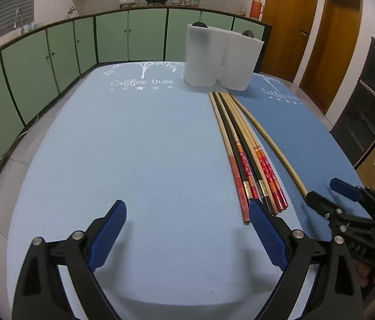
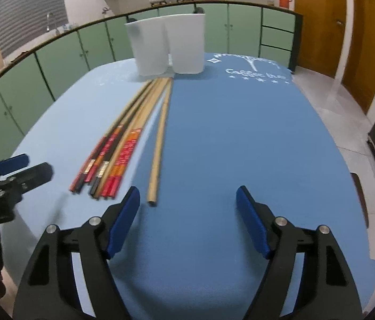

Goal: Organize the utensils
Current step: 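Grasp one wooden chopstick with the right tool, then grasp one red chopstick with the left tool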

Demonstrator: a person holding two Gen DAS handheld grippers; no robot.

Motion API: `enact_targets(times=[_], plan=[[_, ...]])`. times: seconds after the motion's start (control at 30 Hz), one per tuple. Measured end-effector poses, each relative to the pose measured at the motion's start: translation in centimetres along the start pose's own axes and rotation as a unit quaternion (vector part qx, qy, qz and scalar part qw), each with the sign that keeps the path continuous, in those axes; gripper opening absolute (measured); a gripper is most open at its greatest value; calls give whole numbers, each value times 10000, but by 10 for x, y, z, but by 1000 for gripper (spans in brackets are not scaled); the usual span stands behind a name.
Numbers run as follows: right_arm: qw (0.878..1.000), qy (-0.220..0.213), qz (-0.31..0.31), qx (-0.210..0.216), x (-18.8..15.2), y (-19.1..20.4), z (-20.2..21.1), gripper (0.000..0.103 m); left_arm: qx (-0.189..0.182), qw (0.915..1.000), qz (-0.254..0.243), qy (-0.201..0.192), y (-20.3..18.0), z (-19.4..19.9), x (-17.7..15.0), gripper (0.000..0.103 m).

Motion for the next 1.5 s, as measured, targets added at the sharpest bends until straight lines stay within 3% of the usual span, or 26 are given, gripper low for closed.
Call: enact_targets(times=[0.13,0.27,0.3,0.67,0.93,1.23,1.4,1.5], plan=[[9999,-82,82,-17,-1,9,-5,44,0,10000,-29,-9,-3,2,-1,91],[9997,-130,183,83,-1,12,-7,10,-23,10000,-70,5,-8,0,-4,91],[9997,-136,206,93,-1,12,-7,6,-26,10000,-90,22,-10,-2,-5,91],[9998,-149,123,54,-5,4,-2,6,240,9990,-331,151,-30,-19,-10,83],[9998,-164,99,85,-7,3,-2,6,137,9996,-214,127,-22,-14,-10,83],[9998,-159,99,72,-7,3,-2,6,442,9981,-382,184,-24,-22,-7,82],[9998,-160,100,72,-7,3,-2,7,489,9985,-204,145,-11,-18,-5,64],[9998,-165,89,72,-6,3,-3,7,609,9980,-54,134,-4,-16,-5,64]])
Point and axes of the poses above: each gripper's, at about its wrist camera, not at the fingertips, and z roughly against the way its jaws point, y to its left, x to its top, the point moved 5 cm from there along -z, roughly the way its jaws point, and after that the axes turned 7 degrees about y, right-handed, at the moved point
